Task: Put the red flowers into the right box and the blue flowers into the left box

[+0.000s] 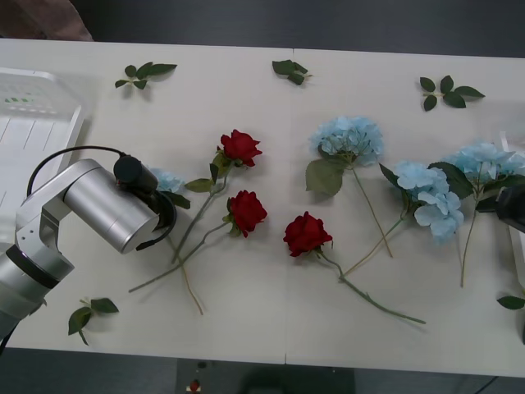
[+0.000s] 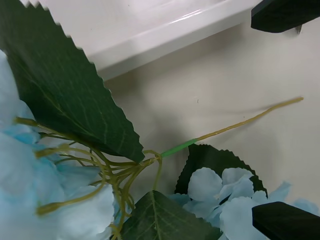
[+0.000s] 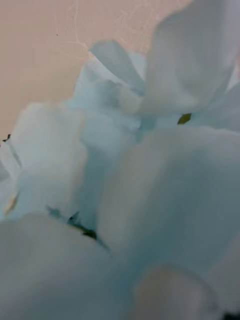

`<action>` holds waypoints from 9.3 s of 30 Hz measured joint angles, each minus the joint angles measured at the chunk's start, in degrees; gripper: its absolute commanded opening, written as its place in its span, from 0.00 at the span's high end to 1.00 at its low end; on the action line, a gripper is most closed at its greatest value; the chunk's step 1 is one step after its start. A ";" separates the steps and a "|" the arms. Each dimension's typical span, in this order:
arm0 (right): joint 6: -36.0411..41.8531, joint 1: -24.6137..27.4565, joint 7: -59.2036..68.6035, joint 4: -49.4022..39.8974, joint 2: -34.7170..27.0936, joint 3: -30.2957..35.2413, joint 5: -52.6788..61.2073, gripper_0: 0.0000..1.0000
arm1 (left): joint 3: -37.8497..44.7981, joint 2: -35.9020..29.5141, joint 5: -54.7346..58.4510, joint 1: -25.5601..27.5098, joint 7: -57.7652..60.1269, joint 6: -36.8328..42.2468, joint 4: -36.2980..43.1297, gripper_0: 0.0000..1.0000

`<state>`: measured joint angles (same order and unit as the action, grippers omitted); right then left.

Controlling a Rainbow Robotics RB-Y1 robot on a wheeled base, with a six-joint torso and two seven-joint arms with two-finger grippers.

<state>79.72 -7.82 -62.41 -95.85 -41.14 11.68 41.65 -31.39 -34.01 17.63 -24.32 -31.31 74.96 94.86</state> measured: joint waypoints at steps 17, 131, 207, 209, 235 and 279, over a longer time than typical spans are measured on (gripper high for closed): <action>-0.28 -3.09 -0.01 3.71 3.47 -5.24 -3.64 0.01 | 5.63 -0.68 -3.45 0.00 -2.77 1.10 4.40 1.00; -2.16 -23.48 -33.82 -9.86 15.81 1.98 61.58 1.00 | 44.23 -10.84 50.75 19.71 -39.38 -12.56 46.27 0.00; -5.51 -24.91 -33.80 -9.86 16.09 -3.10 61.11 0.00 | 38.87 -2.18 37.32 6.09 -35.37 -3.25 47.01 1.00; -5.51 -24.91 -33.80 -9.86 16.09 -3.10 61.11 0.00 | 43.06 -4.27 39.19 8.50 -35.37 -2.97 47.03 1.00; 3.01 -23.97 -20.19 -11.03 15.13 0.59 50.18 0.00 | 67.95 -15.91 25.86 39.17 -35.37 -2.99 31.28 1.00; 23.40 -0.05 24.22 -28.10 11.25 -12.15 -0.65 0.00 | 56.04 -16.94 24.50 36.57 -35.42 -14.57 21.28 0.00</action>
<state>103.12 -7.87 -38.19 -123.96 -29.89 -0.48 41.00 24.65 -50.95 42.14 12.24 -66.73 60.39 116.15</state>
